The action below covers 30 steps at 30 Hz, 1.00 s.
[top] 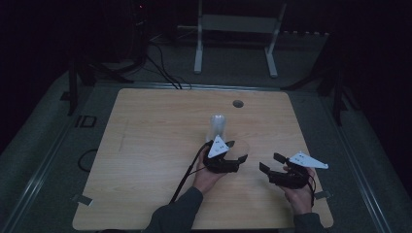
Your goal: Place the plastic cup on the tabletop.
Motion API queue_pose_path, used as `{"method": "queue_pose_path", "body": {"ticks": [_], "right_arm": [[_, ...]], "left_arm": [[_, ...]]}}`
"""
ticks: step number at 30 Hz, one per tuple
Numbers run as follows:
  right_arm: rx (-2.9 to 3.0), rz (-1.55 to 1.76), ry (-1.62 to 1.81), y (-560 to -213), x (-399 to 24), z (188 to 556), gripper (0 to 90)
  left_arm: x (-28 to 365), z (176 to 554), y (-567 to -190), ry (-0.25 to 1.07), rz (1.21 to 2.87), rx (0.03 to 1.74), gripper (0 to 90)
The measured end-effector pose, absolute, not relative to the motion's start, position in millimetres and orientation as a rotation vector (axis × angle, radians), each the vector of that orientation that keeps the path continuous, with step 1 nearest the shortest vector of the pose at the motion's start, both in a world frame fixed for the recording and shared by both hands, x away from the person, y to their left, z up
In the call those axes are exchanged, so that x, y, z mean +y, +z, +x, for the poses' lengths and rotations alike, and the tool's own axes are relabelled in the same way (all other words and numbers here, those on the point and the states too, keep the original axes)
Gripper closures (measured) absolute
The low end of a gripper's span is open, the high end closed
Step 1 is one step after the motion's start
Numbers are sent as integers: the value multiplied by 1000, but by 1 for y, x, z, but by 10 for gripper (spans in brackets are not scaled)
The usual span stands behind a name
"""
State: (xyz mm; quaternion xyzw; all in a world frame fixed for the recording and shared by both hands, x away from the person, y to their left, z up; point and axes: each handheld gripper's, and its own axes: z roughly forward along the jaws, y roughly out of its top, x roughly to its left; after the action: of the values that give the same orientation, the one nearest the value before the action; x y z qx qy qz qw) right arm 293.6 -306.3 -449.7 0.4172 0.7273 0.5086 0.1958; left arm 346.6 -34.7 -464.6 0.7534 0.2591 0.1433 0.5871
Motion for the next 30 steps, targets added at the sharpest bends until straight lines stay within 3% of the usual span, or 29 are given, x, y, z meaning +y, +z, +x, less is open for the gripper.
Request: {"method": "queue_pose_path", "body": {"ticks": [30], "right_arm": [[2034,1176,1428,-451,-308,294,224]], "left_arm": [[-42,346,-481,342,1780,617,288]]}}
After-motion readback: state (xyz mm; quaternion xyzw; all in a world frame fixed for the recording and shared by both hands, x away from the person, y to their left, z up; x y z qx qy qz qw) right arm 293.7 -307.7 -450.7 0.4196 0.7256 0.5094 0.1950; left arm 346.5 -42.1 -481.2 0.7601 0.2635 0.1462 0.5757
